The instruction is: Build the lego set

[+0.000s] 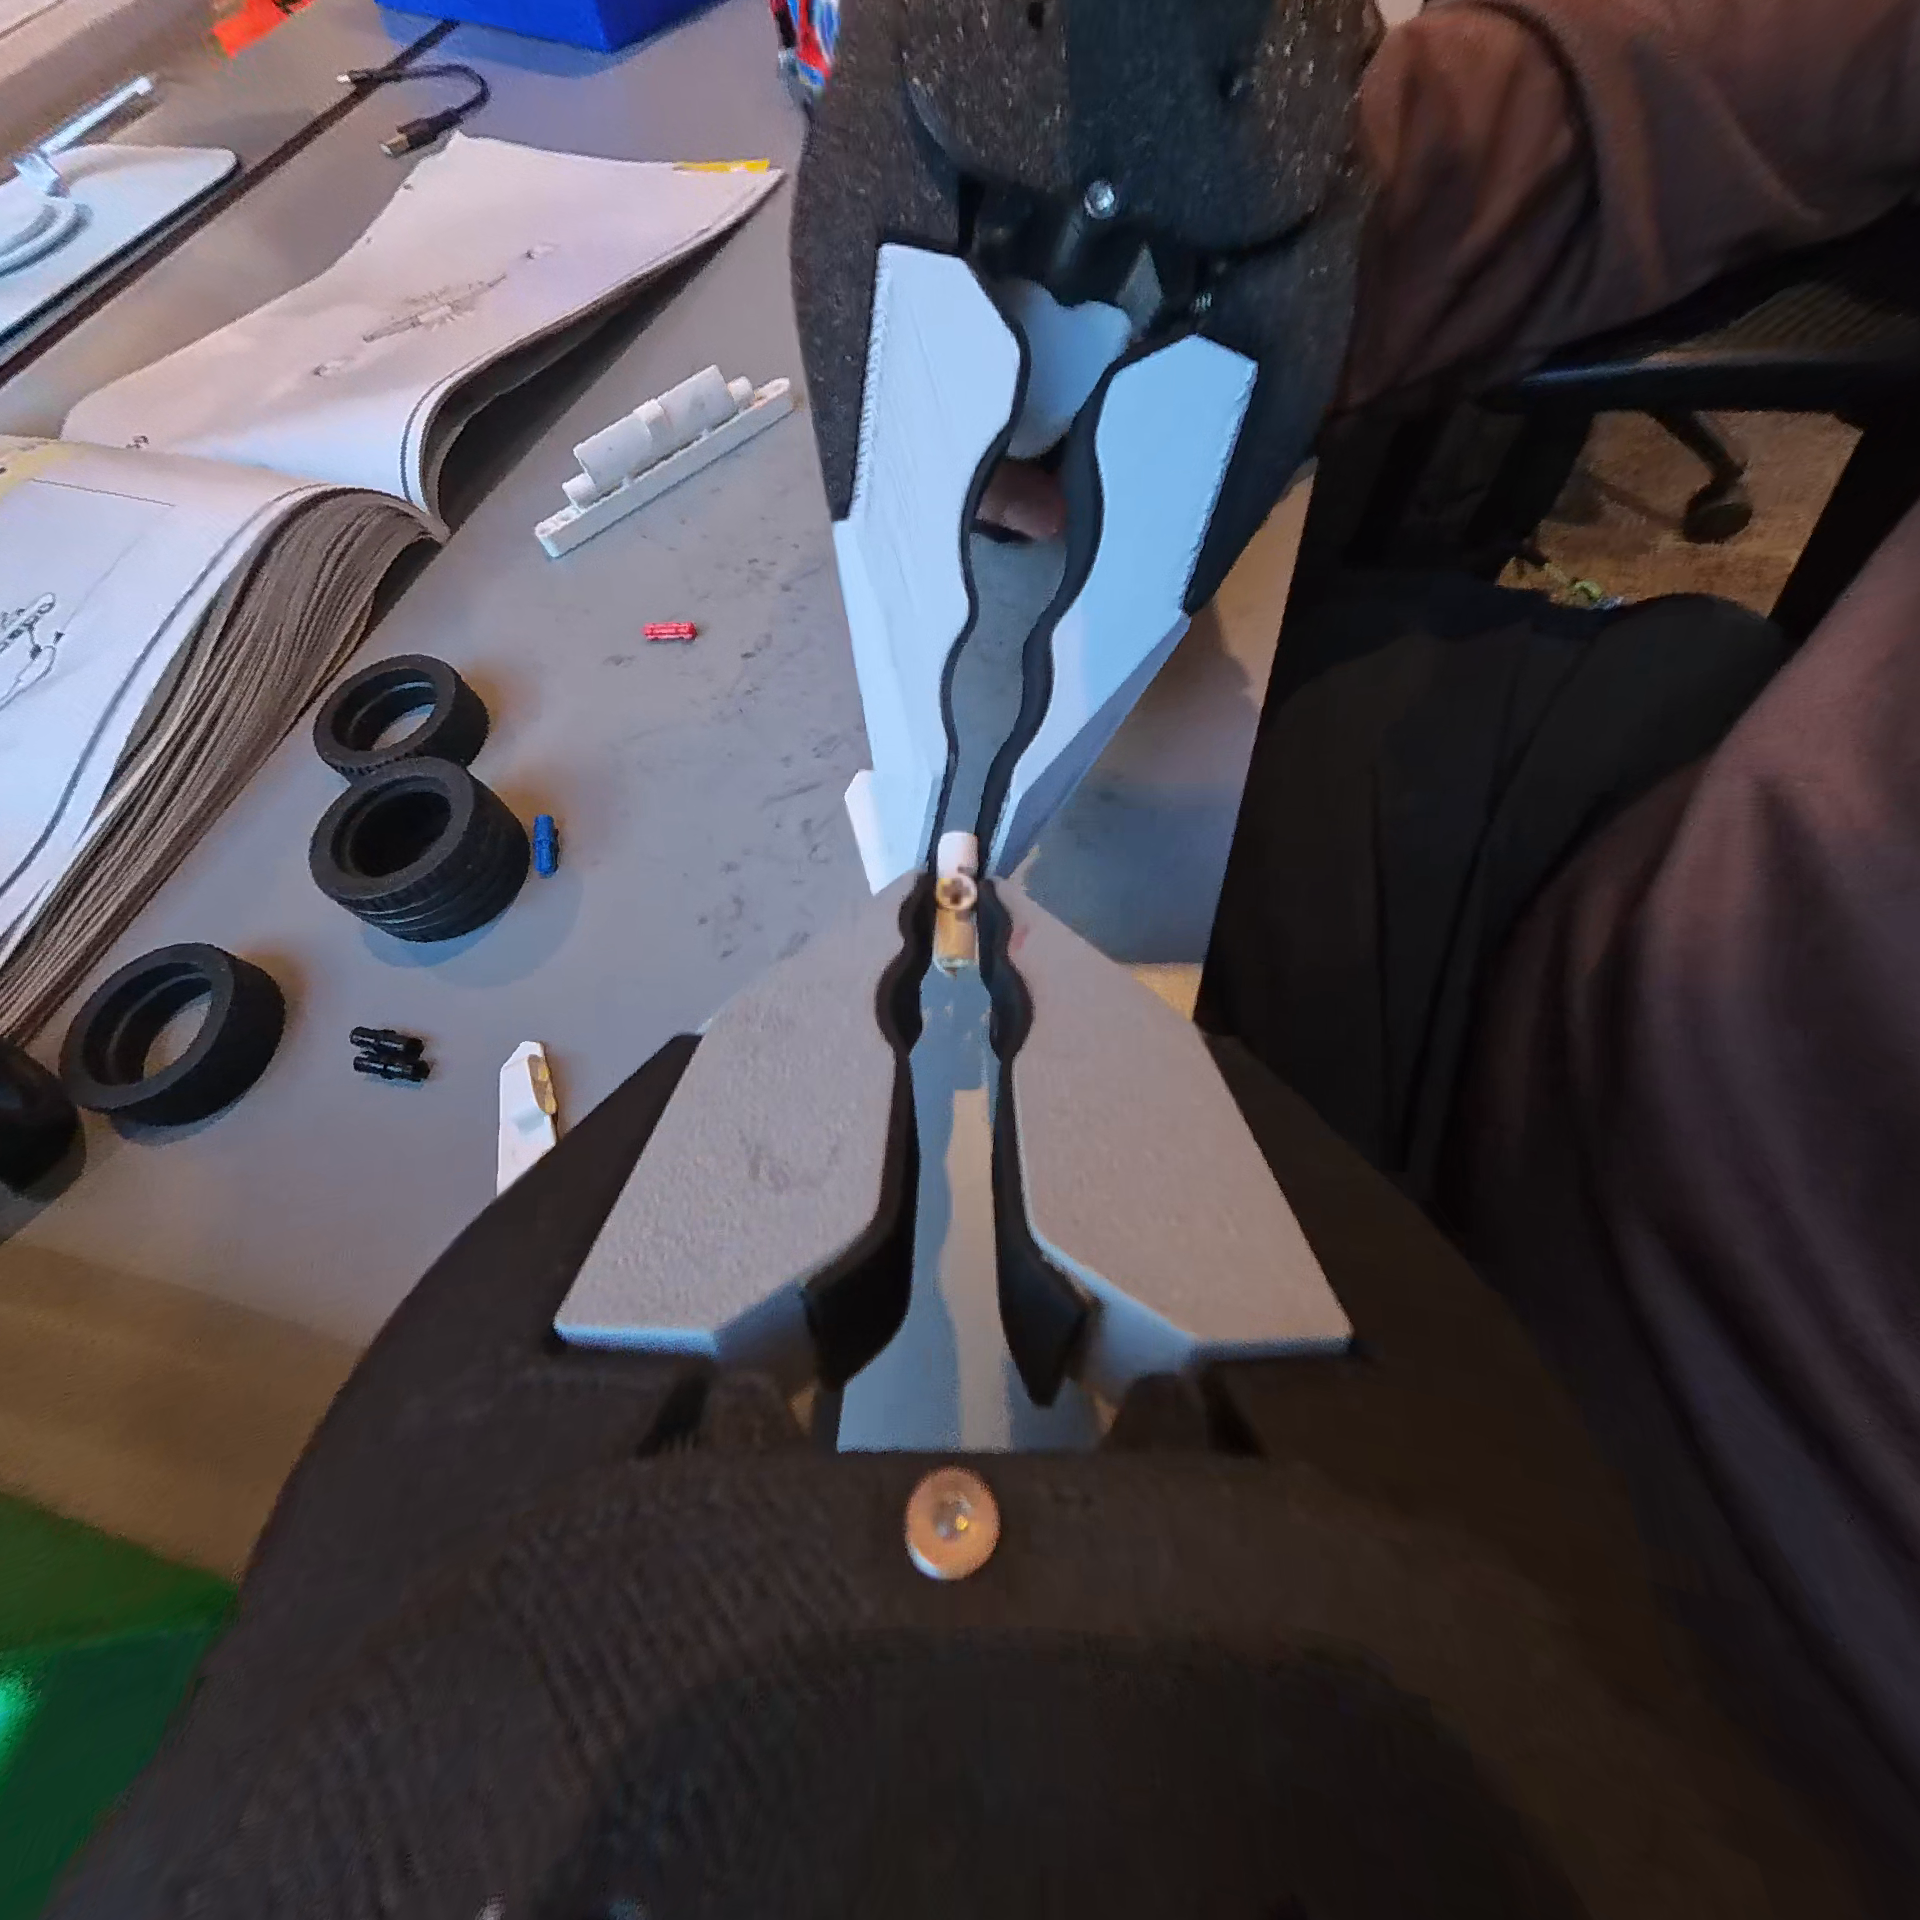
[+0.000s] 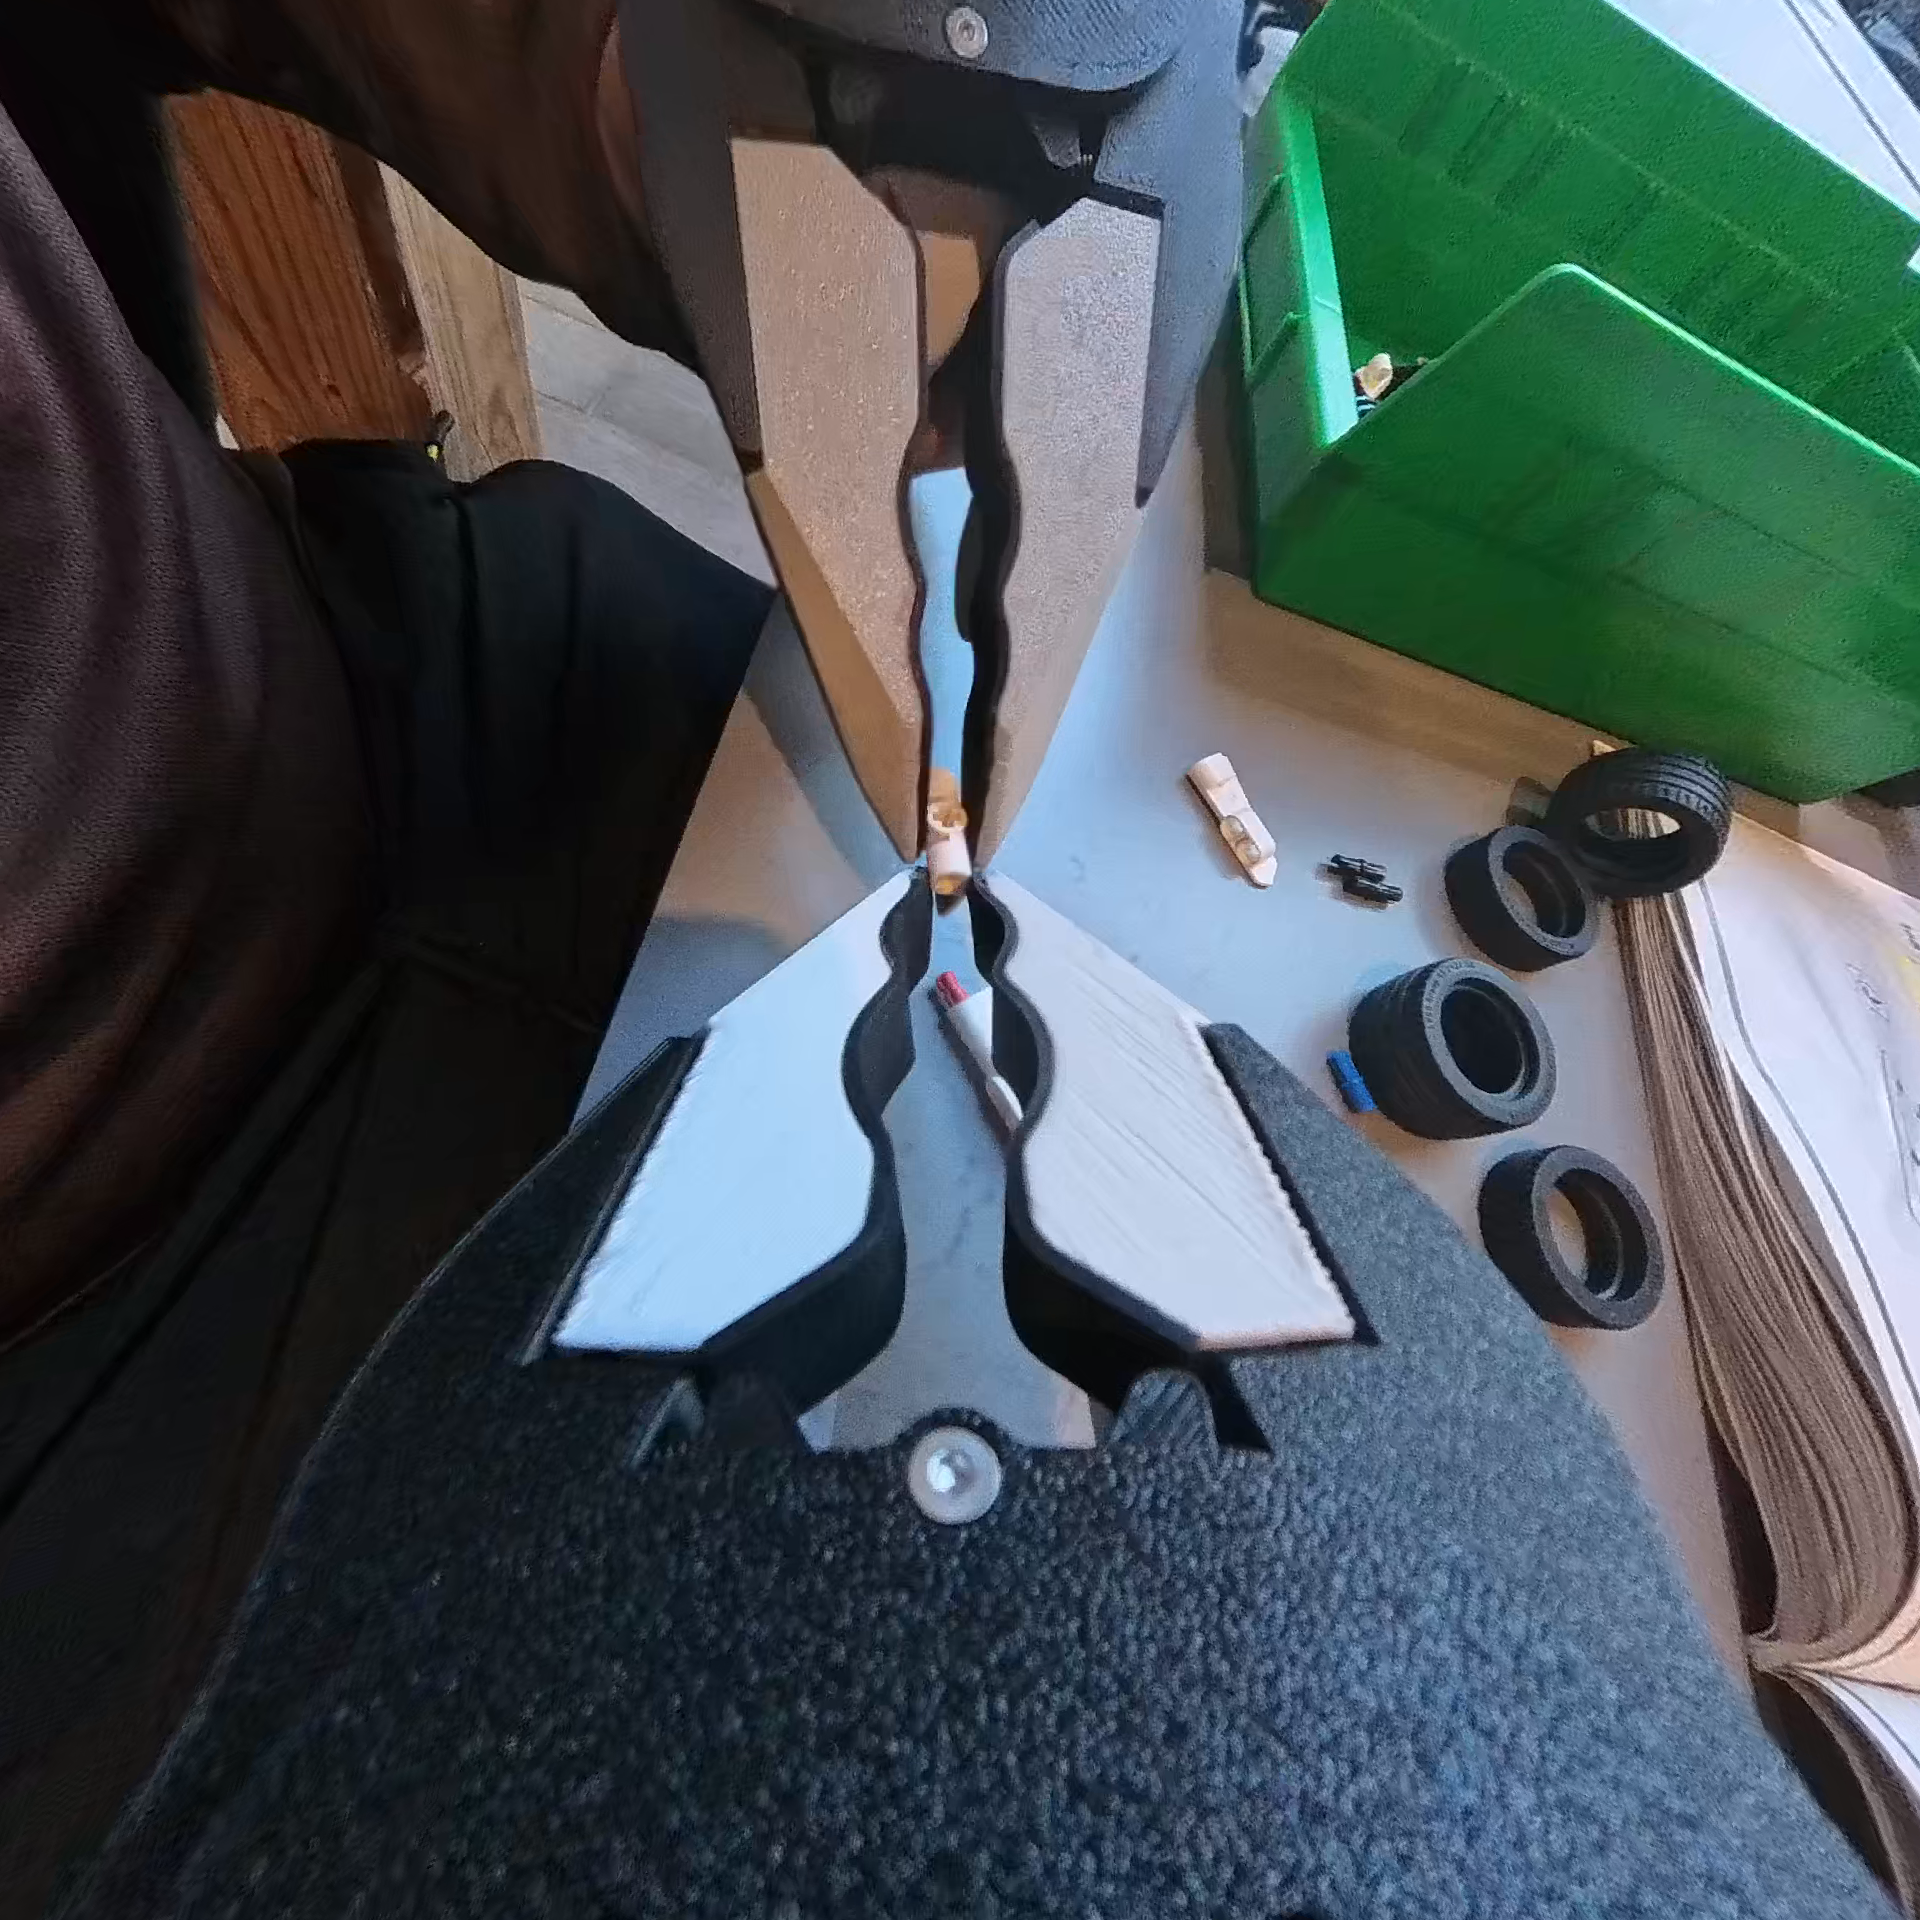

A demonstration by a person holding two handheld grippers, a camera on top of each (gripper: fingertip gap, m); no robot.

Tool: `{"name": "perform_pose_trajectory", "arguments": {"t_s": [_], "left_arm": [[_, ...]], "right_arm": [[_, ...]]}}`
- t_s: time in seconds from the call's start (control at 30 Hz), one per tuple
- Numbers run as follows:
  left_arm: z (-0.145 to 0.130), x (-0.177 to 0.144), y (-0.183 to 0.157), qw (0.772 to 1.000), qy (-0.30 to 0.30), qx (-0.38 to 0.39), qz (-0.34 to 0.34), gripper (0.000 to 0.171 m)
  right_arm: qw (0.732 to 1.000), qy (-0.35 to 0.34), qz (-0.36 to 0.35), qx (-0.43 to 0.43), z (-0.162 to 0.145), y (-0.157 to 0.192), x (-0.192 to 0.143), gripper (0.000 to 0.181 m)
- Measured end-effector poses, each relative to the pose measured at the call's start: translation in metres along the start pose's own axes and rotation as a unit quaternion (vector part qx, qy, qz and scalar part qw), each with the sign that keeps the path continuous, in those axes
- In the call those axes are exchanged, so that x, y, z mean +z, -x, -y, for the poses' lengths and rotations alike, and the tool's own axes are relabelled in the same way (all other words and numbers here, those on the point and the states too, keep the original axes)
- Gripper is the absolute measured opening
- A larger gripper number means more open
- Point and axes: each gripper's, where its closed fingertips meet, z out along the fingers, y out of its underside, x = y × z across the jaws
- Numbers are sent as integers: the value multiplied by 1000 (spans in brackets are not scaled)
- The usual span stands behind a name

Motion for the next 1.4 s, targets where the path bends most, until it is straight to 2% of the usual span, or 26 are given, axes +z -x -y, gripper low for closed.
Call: {"name": "perform_pose_trajectory", "arguments": {"t_s": [0.07, 0.13, 0.17, 0.3, 0.37, 0.57, 0.8, 0.93, 1.1, 1.4], "left_arm": [[-3, 0, -1, 1000, 12, 25, 7, 5], [-8, -1, 1, 999, 30, 37, 17, 5], [-11, -1, 2, 998, 38, 38, 21, 5], [-24, 1, 11, 993, 76, 73, 44, 5], [-27, 3, 12, 990, 88, 97, 51, 5], [-33, 6, 15, 982, 93, 154, 60, 4], [-35, 5, 28, 966, 97, 219, 102, 5], [-31, 10, 27, 971, 86, 203, 93, 5], [-32, 11, 30, 972, 88, 197, 90, 5], [-32, 12, 31, 972, 87, 200, 89, 4]], "right_arm": [[1000, 11, 6, 7, -3, 1, 0, 9], [999, 36, 0, 17, -12, -4, -4, 34], [999, 47, -4, 23, -17, -8, -9, 36], [997, 64, -7, 36, -32, -19, -17, 31], [996, 85, 19, 35, -41, -15, -12, 30], [992, 83, 83, 56, -40, -5, -4, 12], [976, 88, 81, 183, -43, -17, -2, 10], [960, 96, 92, 247, -41, -18, 0, 9], [955, 121, 79, 258, -41, -20, 2, 9], [945, 121, 91, 288, -38, -17, 2, 8]]}}
